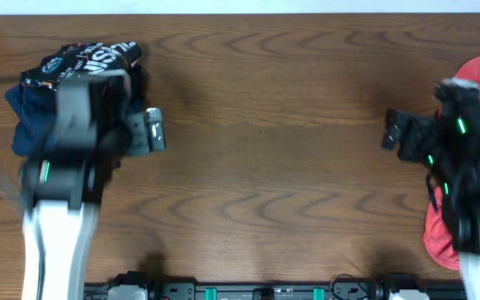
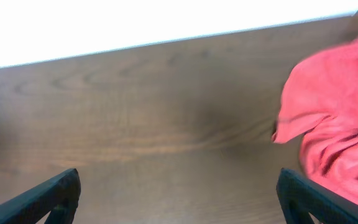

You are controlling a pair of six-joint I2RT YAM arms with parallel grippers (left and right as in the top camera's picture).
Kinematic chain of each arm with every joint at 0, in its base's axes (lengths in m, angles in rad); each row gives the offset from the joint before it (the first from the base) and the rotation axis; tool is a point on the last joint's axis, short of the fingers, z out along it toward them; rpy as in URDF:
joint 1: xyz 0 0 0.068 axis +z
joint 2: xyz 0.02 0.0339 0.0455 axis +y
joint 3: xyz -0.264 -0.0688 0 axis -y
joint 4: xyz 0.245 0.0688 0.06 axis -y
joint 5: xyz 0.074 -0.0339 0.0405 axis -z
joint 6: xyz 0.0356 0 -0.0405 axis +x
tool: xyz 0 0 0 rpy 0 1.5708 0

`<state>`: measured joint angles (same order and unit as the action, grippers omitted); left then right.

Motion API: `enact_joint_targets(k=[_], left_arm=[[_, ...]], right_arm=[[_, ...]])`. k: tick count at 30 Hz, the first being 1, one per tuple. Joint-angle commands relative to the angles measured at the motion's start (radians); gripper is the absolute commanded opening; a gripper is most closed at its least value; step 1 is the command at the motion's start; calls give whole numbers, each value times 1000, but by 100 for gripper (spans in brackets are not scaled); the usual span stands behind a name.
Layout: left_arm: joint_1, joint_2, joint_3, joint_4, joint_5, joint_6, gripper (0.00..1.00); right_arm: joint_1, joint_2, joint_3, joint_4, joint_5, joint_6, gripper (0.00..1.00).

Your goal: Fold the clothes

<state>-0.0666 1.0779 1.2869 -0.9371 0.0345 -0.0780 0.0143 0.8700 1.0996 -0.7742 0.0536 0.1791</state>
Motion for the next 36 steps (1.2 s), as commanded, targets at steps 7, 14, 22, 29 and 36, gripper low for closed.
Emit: enact_joint_targets(k=[7, 14, 22, 29, 36], left_arm=[[2, -357, -264, 99, -40, -9, 98], [2, -381, -264, -6, -40, -9, 98], [2, -375, -264, -10, -40, -9, 98], [2, -375, -264, -10, -40, -9, 98], [2, -375, -264, -10, -40, -9, 98]], right_arm=[[-1, -303, -236, -8, 80, 22, 99], [-1, -307, -239, -226, 77, 22, 99], [-1, -307, -239, -392, 77, 22, 99], [-1, -307, -239, -425, 77, 22, 99], [-2, -367, -245, -415, 69, 22, 99]])
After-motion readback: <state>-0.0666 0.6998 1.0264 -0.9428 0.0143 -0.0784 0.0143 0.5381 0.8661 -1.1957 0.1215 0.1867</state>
